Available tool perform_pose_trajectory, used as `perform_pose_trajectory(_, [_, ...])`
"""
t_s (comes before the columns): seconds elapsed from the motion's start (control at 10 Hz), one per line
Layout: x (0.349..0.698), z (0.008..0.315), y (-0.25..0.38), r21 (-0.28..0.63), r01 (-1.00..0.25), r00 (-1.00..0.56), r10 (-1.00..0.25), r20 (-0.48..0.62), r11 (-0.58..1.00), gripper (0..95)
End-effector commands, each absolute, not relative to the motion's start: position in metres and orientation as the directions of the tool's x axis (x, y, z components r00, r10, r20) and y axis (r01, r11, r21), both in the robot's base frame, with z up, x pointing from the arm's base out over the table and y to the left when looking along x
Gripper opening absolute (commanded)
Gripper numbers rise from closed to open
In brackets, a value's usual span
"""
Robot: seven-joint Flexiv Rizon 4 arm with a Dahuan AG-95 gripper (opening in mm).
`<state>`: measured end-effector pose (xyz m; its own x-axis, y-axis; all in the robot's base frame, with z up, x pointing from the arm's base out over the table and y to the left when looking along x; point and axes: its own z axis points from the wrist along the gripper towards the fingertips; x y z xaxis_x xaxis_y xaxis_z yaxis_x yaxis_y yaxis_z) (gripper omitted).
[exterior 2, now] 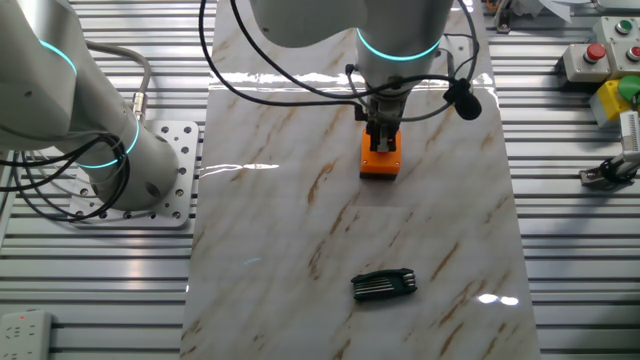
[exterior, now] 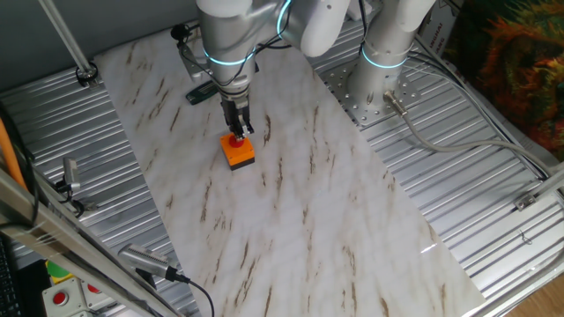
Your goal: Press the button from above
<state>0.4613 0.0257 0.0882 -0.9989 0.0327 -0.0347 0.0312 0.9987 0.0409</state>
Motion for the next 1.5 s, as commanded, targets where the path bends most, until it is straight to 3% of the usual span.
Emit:
perform_pose_trajectory(0.1, [0.462,0.084,0.026,0.039,0.032,-0.999,0.033,-0.036,0.999,0.0])
perform_pose_trajectory(0.7, [0.463,0.084,0.026,0.032,0.029,-0.999,0.03,-0.039,0.999,0.0])
perform_pose_trajectory(1.5, [0.481,0.112,0.019,0.031,0.012,-1.0,0.013,-0.019,0.999,0.0])
